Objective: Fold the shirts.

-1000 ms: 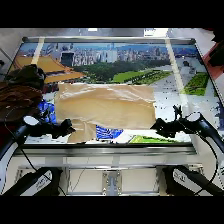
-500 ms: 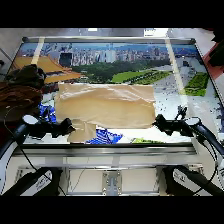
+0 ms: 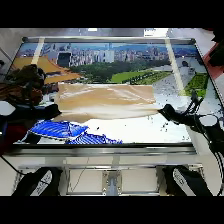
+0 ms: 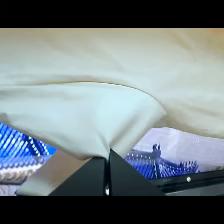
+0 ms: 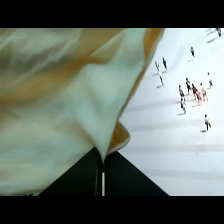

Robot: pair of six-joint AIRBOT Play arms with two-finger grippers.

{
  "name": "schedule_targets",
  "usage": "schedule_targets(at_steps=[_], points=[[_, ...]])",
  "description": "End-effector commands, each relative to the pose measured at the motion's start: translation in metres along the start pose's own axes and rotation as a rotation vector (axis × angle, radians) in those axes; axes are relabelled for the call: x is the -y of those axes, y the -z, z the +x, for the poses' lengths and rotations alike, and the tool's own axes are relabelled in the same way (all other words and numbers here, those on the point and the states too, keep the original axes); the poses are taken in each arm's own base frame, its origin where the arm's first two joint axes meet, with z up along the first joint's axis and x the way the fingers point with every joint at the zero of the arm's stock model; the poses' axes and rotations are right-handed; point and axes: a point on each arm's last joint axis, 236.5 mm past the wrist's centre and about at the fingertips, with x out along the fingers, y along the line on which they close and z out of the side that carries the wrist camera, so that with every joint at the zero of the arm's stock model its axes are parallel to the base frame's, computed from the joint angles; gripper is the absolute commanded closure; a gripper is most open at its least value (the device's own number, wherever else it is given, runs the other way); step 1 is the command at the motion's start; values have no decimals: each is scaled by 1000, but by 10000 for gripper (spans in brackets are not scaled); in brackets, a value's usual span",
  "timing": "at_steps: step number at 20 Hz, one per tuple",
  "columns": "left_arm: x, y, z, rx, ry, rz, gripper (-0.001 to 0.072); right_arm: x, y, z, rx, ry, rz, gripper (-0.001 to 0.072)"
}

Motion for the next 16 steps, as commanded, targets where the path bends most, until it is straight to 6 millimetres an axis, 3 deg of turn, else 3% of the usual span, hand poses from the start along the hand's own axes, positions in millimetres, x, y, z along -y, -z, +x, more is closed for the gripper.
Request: schedule_targets(at_steps=[1, 3, 5, 8, 10, 13, 16], points=[[15, -47, -37, 159, -43, 116, 696, -31, -57, -32, 170, 0, -112, 685], [31, -88, -48, 313, -55, 192, 697, -43, -91, -41, 264, -2, -142, 685], [40, -120, -39, 377, -90, 270, 697, -48, -112, -33, 283, 1, -162, 685], [43, -142, 21, 295, -130, 352, 697, -43, -123, 13, 221, 24, -177, 685], [31, -151, 69, 247, -151, 341, 697, -28, -126, 52, 191, 57, -176, 685], [3, -142, 130, 129, -180, 293, 697, 10, -128, 100, 159, 120, -120, 685], [-16, -135, 168, 68, -203, 287, 697, 41, -116, 135, 91, 167, -89, 685]])
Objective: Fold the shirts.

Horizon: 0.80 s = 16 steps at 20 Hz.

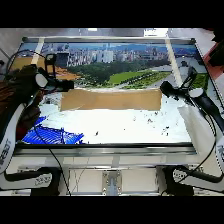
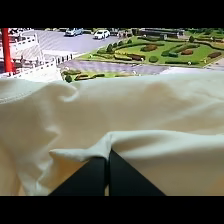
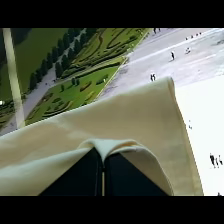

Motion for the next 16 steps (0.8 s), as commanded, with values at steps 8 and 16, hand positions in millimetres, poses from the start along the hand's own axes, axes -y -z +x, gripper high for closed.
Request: schedule_targets(at_steps=[8, 16], points=[[-12, 11, 62, -62, -22, -21, 658, 37, 35, 58, -148, 58, -40, 672], [20, -143, -67, 334, 38, -7, -4, 44, -50, -24, -126, -9, -53, 228]])
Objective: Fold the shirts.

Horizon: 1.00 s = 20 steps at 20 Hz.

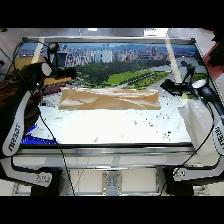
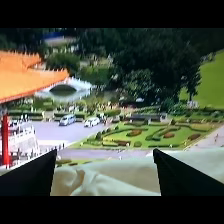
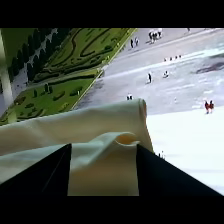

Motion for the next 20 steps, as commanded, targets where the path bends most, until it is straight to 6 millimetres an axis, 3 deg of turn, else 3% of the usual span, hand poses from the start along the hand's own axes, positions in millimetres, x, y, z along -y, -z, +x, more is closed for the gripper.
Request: schedule_targets(at_steps=[1, 4, 10, 14, 17, 18, 20], points=[[18, -65, -45, 171, 51, -26, -4, 25, 2, -22, -74, -19, 41, 226], [27, -82, -56, 216, 84, -50, -4, 36, 37, -2, -224, -123, 101, 184], [37, -83, -58, 215, 128, -88, -4, 37, 74, 49, -322, -204, 134, 160], [40, -82, -58, 210, 140, -98, -4, 20, 89, 70, -352, -233, 118, 161], [40, -80, -58, 201, 141, -98, -3, -10, 93, 78, -351, -292, 93, 173], [40, -78, -57, 194, 141, -97, -2, -21, 93, 80, -345, -315, 91, 213], [41, -74, -56, 178, 143, -95, 21, -36, 90, 79, -343, -350, 91, 464]])
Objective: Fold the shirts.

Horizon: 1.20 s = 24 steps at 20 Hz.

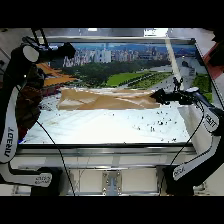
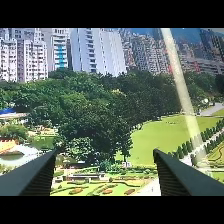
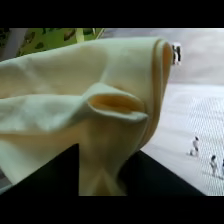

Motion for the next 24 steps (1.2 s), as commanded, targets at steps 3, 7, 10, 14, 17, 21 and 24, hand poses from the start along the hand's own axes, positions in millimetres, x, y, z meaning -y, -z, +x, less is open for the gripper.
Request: schedule_targets(at_steps=[3, 7, 10, 14, 17, 21, 24], points=[[2, 23, 5, -86, 9, -4, 652, -57, -6, -6, -27, -142, -62, 681], [29, 108, 41, -343, 77, -20, 694, -107, -21, -44, 8, -184, -123, 682], [93, 179, 80, -489, 250, -22, 695, -150, -26, -77, 40, -194, -197, 683], [144, 271, 118, -629, 318, 15, 695, -203, -31, -94, 67, -165, -296, 683], [152, 290, 135, -617, 311, 7, 695, -239, -25, -84, 67, -152, -382, 683], [144, 241, 138, -528, 316, -5, 694, -286, -14, -61, 93, -155, -478, 684], [102, 143, 113, -393, 275, 55, 694, -332, 2, -47, 117, -203, -554, 684]])
